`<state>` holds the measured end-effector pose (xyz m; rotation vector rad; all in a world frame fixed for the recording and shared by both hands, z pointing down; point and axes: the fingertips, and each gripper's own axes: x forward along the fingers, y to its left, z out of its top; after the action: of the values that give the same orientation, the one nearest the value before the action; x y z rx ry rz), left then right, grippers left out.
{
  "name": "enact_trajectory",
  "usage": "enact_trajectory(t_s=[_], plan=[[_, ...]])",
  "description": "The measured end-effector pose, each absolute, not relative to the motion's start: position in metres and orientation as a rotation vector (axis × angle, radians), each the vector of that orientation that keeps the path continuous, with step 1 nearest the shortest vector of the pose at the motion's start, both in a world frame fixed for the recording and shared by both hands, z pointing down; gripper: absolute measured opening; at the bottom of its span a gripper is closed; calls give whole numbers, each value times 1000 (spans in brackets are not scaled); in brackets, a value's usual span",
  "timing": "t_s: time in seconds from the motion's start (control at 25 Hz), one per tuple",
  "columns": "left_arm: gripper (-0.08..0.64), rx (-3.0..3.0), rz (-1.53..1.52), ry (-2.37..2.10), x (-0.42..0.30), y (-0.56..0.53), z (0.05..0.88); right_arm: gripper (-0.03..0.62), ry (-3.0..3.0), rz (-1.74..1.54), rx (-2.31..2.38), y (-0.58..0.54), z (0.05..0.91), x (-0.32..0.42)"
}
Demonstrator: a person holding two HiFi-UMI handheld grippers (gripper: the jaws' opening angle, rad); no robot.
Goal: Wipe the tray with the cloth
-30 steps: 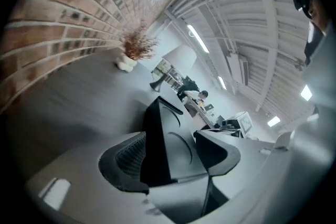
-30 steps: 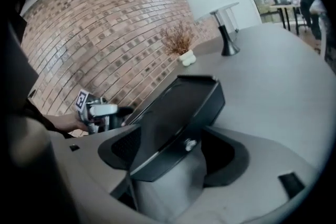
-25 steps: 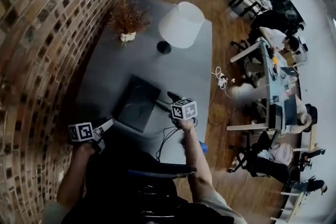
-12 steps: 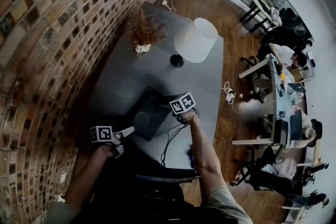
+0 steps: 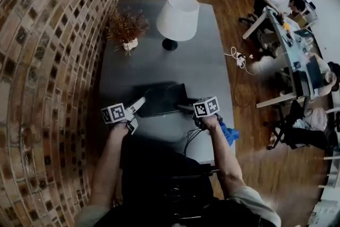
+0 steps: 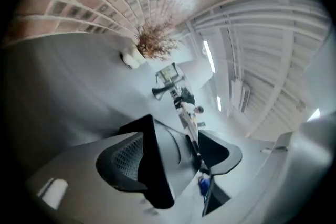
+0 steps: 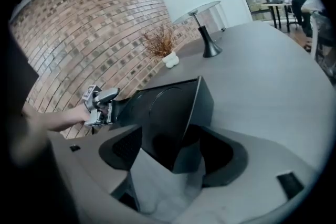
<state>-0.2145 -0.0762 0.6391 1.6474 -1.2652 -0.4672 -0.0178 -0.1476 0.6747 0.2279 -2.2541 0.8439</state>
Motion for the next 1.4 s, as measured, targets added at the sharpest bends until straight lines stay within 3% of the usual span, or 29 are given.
enact_trajectory(t_s=[0.12,0.52,1.4], plan=[[313,1701,-333,-1239,-194,-45,637,342,-2284,848,276,-131,679,-14],[350,1698,-364,-1343,-215,-137,634,342,-2228,874,453,-188,680,-29],[334,1713,-380,-1359,-215,-135,636,342,-2305,950,527,-193,679,-33]])
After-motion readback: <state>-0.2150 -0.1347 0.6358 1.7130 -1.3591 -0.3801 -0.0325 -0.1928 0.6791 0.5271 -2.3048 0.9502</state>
